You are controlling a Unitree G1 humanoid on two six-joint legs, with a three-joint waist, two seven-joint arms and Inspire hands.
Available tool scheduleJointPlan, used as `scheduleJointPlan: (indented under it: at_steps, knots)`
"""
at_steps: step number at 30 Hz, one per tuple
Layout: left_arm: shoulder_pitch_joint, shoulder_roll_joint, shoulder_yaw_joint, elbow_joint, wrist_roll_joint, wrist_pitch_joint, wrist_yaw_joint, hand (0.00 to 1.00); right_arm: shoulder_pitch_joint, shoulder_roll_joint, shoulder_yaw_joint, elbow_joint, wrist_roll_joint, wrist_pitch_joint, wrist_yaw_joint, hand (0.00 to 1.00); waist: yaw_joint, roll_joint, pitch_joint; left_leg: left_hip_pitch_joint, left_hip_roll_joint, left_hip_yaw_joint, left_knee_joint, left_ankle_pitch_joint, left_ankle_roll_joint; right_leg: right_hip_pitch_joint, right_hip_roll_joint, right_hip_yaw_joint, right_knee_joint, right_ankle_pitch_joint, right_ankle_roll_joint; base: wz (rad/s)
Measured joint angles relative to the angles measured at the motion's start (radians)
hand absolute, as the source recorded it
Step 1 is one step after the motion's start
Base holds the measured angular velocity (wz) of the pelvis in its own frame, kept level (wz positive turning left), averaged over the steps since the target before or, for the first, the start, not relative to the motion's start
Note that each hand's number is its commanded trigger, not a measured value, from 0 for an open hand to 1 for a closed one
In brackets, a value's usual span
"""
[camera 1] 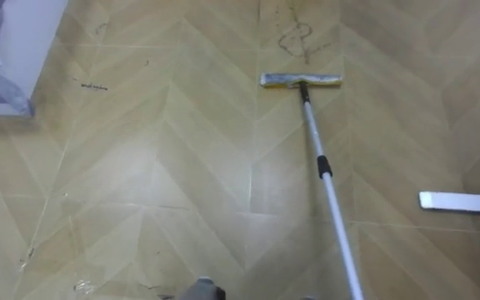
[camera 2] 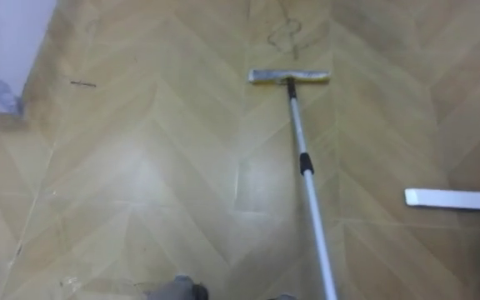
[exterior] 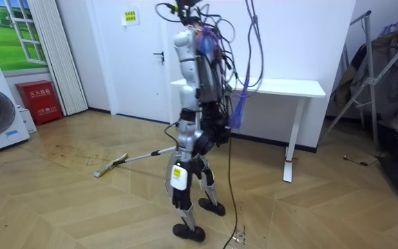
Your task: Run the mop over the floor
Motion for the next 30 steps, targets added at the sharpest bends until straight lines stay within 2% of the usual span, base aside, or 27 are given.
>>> scheduleJointPlan:
  at_steps: [1,2,3,4,5,6,7,9,10,11,13,14,15,16,17,18,19,20,22,23,24,25,26,27,28,29,30]
  knots:
    - [0.014,0.001,-0.014,0.0,-0.039,-0.001,0.0,0.0,-0.011,-0.005,0.014,0.015,0.007,0.0,-0.001,1.0,0.009,0.003,-0.0051,-0.041,0.004,0.004,0.131,0.036,0.006,-0.003,-0.001,-0.009,0.049,-0.025,-0.017,-0.09]
    - [0.022,0.002,-0.019,0.001,-0.058,0.0,0.0,0.0,-0.019,-0.007,0.018,0.022,0.007,0.002,-0.001,1.0,0.017,0.002,-0.0049,-0.059,0.001,0.007,0.18,0.058,0.008,-0.002,-0.001,-0.008,0.07,-0.034,-0.021,-0.14]
    - [0.03,0.002,-0.021,0.001,-0.087,0.002,0.0,0.0,-0.038,-0.016,0.023,0.028,0.014,0.008,0.002,1.0,0.027,-0.001,-0.0055,-0.096,-0.002,0.021,0.264,0.1,0.008,-0.004,0.0,-0.006,0.101,-0.049,-0.026,0.0]
    - [0.029,0.004,-0.026,0.0,-0.11,0.002,-0.002,0.0,-0.062,-0.026,0.025,0.03,0.025,0.007,0.009,1.0,0.03,0.001,-0.0044,-0.137,-0.003,0.041,0.325,0.107,0.007,-0.014,0.003,-0.005,0.122,-0.059,-0.029,0.08]
    - [0.027,0.007,-0.033,-0.002,-0.122,0.001,-0.003,0.0,-0.074,-0.031,0.031,0.031,0.026,0.009,0.01,1.0,0.03,-0.001,-0.0035,-0.154,-0.006,0.051,0.332,0.105,0.01,-0.022,0.004,-0.003,0.129,-0.063,-0.029,0.14]
    - [0.026,0.012,-0.038,-0.011,-0.138,-0.003,-0.004,0.0,-0.098,-0.043,0.031,0.032,0.036,0.011,0.013,1.0,0.038,-0.009,-0.0029,-0.175,-0.003,0.086,0.297,0.095,0.012,-0.041,0.009,0.011,0.142,-0.066,-0.027,0.0]
    - [0.024,0.014,-0.038,-0.012,-0.139,-0.006,-0.004,0.0,-0.113,-0.049,0.031,0.033,0.043,0.011,0.017,1.0,0.046,-0.013,0.0001,-0.176,-0.003,0.095,0.257,0.091,0.015,-0.05,0.013,0.021,0.146,-0.066,-0.026,-0.24]
    - [0.019,0.02,-0.039,-0.012,-0.139,-0.01,-0.006,0.0,-0.165,-0.069,0.06,0.032,0.079,0.007,0.027,1.0,0.062,-0.016,0.0034,-0.138,-0.006,0.107,-0.009,0.068,0.02,-0.072,0.022,0.038,0.143,-0.066,-0.025,-0.3]
    - [0.018,0.023,-0.039,-0.012,-0.139,-0.01,-0.007,0.0,-0.169,-0.074,0.065,0.03,0.09,0.007,0.03,1.0,0.061,-0.016,0.0032,-0.129,-0.008,0.107,-0.064,0.065,0.02,-0.074,0.022,0.038,0.143,-0.068,-0.02,-0.03]
    - [0.016,0.032,-0.042,-0.012,-0.138,-0.01,-0.012,0.0,-0.169,-0.078,0.073,0.024,0.108,0.006,0.036,1.0,0.058,-0.017,0.0034,-0.12,-0.017,0.107,-0.111,0.042,0.05,-0.073,0.02,0.04,0.141,-0.074,-0.008,0.09]
    - [0.004,0.044,-0.07,-0.013,-0.138,-0.01,-0.03,0.0,-0.155,-0.081,0.072,0.026,0.125,0.0,0.052,1.0,0.048,-0.017,0.0054,-0.104,-0.027,0.126,-0.148,0.021,0.082,-0.053,0.014,0.054,0.094,-0.075,0.011,0.1]
    - [0.005,0.043,-0.074,-0.013,-0.138,-0.01,-0.032,0.0,-0.148,-0.084,0.072,0.026,0.128,-0.003,0.054,1.0,0.048,-0.017,0.004,-0.095,-0.033,0.131,-0.159,0.014,0.094,-0.043,0.012,0.058,0.08,-0.066,0.014,0.08]
    - [0.003,0.041,-0.078,-0.013,-0.139,-0.013,-0.033,0.0,-0.125,-0.091,0.073,0.03,0.136,-0.012,0.055,1.0,0.045,-0.014,0.0021,-0.073,-0.043,0.145,-0.178,-0.006,0.121,-0.021,-0.002,0.061,0.053,-0.056,0.025,0.08]
    - [0.003,0.038,-0.078,-0.013,-0.138,-0.017,-0.033,0.0,-0.105,-0.107,0.073,0.046,0.137,-0.021,0.062,1.0,0.04,-0.006,-0.0022,-0.057,-0.059,0.154,-0.183,-0.03,0.138,-0.014,-0.02,0.071,0.067,-0.05,0.036,0.11]
    - [0.003,0.038,-0.077,-0.013,-0.138,-0.018,-0.033,0.0,-0.094,-0.118,0.073,0.055,0.136,-0.025,0.064,1.0,0.037,0.002,-0.0027,-0.054,-0.067,0.158,-0.178,-0.044,0.145,-0.029,-0.024,0.081,0.103,-0.032,0.055,0.21]
    - [0.0,0.038,-0.076,-0.021,-0.138,-0.023,-0.031,0.0,-0.069,-0.14,0.075,0.065,0.126,-0.026,0.061,1.0,0.022,0.024,-0.0091,-0.052,-0.078,0.158,-0.162,-0.065,0.155,-0.077,-0.033,0.098,0.198,0.035,0.071,0.19]
    - [0.0,0.039,-0.076,-0.028,-0.137,-0.024,-0.027,0.0,-0.054,-0.147,0.077,0.065,0.117,-0.026,0.057,1.0,0.018,0.036,-0.0127,-0.048,-0.084,0.15,-0.155,-0.078,0.16,-0.105,-0.032,0.112,0.245,0.078,0.077,0.17]
    - [0.0,0.044,-0.073,-0.05,-0.136,-0.024,-0.019,0.0,-0.028,-0.149,0.081,0.063,0.114,-0.025,0.043,1.0,0.01,0.048,-0.0167,-0.032,-0.093,0.138,-0.156,-0.101,0.162,-0.155,-0.026,0.138,0.322,0.151,0.088,0.0]
    - [-0.008,0.049,-0.06,-0.069,-0.137,-0.029,0.012,0.0,-0.006,-0.129,0.081,0.063,0.116,-0.022,0.029,1.0,0.0,0.058,-0.0126,-0.007,-0.09,0.13,-0.162,-0.126,0.163,-0.223,-0.009,0.165,0.297,0.14,0.094,-0.02]
    - [-0.014,0.046,-0.06,-0.07,-0.136,-0.034,0.026,0.0,0.001,-0.112,0.082,0.063,0.117,-0.021,0.021,1.0,-0.005,0.059,-0.0088,0.013,-0.09,0.13,-0.172,-0.141,0.163,-0.274,0.002,0.176,0.218,0.133,0.1,0.0]
    - [-0.014,0.04,-0.061,-0.07,-0.136,-0.033,0.034,0.0,0.012,-0.096,0.081,0.063,0.117,-0.021,0.013,1.0,-0.014,0.059,-0.0089,0.035,-0.09,0.13,-0.181,-0.157,0.157,-0.307,-0.001,0.173,0.096,0.139,0.101,0.0]
    - [-0.013,0.038,-0.061,-0.07,-0.135,-0.029,0.034,0.0,0.018,-0.087,0.08,0.063,0.116,-0.019,0.01,1.0,-0.017,0.057,-0.0086,0.047,-0.09,0.128,-0.182,-0.169,0.153,-0.318,0.0,0.173,0.028,0.15,0.093,0.0]
    - [-0.005,0.036,-0.06,-0.07,-0.136,-0.02,0.035,0.0,0.03,-0.073,0.077,0.063,0.116,-0.013,0.009,1.0,-0.023,0.052,-0.0058,0.075,-0.089,0.123,-0.177,-0.196,0.143,-0.327,-0.002,0.17,-0.064,0.201,0.076,0.07]
    - [0.012,0.034,-0.06,-0.078,-0.136,-0.011,0.037,0.0,0.047,-0.067,0.073,0.063,0.112,-0.006,0.01,1.0,-0.026,0.047,-0.008,0.105,-0.084,0.111,-0.161,-0.227,0.124,-0.308,0.0,0.158,-0.069,0.232,0.064,0.04]
    - [0.035,0.035,-0.06,-0.09,-0.138,-0.008,0.037,0.0,0.043,-0.07,0.071,0.061,0.106,0.007,0.009,1.0,-0.021,0.048,-0.0092,0.123,-0.072,0.098,-0.121,-0.25,0.097,-0.276,-0.002,0.128,-0.05,0.231,0.037,0.0]
    - [0.041,0.037,-0.06,-0.091,-0.14,-0.006,0.037,0.0,0.038,-0.072,0.072,0.062,0.105,0.01,0.009,1.0,-0.02,0.048,-0.009,0.123,-0.066,0.091,-0.085,-0.254,0.09,-0.262,0.0,0.115,-0.035,0.221,0.019,-0.06]
    - [0.045,0.04,-0.059,-0.096,-0.14,0.005,0.039,0.0,0.017,-0.077,0.072,0.066,0.093,0.018,0.008,1.0,-0.014,0.044,-0.0071,0.107,-0.05,0.089,0.012,-0.239,0.066,-0.24,0.009,0.105,0.001,0.181,0.008,0.0]
